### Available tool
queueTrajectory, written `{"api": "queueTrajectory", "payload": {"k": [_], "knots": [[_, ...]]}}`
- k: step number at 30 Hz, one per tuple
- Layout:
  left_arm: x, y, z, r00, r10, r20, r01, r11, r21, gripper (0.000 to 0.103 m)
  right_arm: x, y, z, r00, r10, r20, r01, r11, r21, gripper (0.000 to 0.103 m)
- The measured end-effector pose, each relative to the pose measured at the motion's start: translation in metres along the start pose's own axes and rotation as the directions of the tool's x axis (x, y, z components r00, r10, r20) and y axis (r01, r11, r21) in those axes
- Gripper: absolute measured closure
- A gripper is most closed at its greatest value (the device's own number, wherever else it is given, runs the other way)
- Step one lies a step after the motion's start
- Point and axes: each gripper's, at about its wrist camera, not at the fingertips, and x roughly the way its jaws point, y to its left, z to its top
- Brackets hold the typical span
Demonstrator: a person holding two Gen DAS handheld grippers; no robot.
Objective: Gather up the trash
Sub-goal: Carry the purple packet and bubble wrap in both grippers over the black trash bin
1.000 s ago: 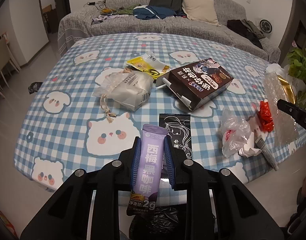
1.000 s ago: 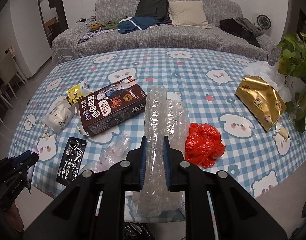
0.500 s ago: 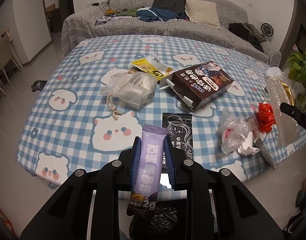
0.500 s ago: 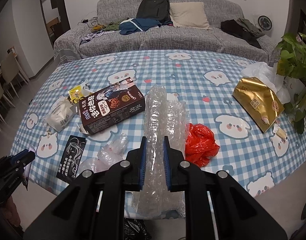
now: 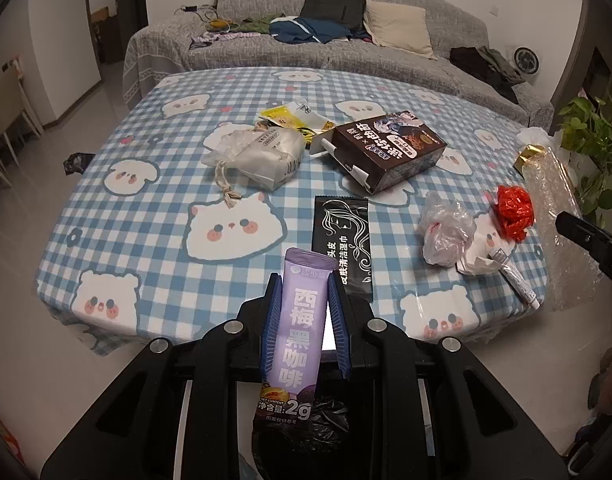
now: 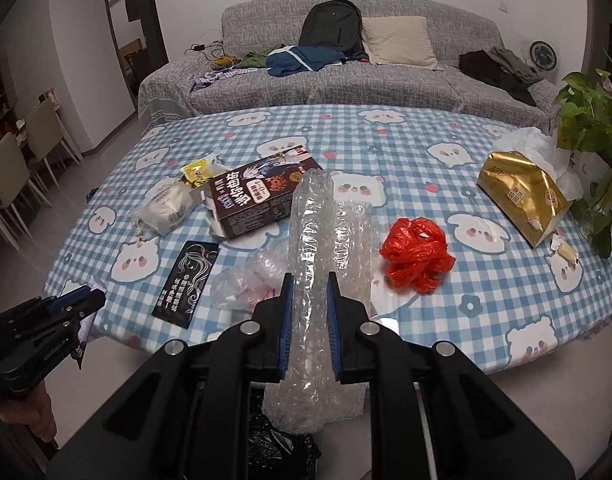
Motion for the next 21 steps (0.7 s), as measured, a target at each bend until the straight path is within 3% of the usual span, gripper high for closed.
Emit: {"api": "queueTrajectory", "payload": {"k": [21], "knots": [[-0.033, -0.008, -0.081, 0.999, -0.029, 0.014, 0.029, 0.999, -0.026, 0.08, -0.035, 0.022, -0.095, 1.0, 0.019, -0.025, -0.02, 0.999, -0.032, 0.088]]}}
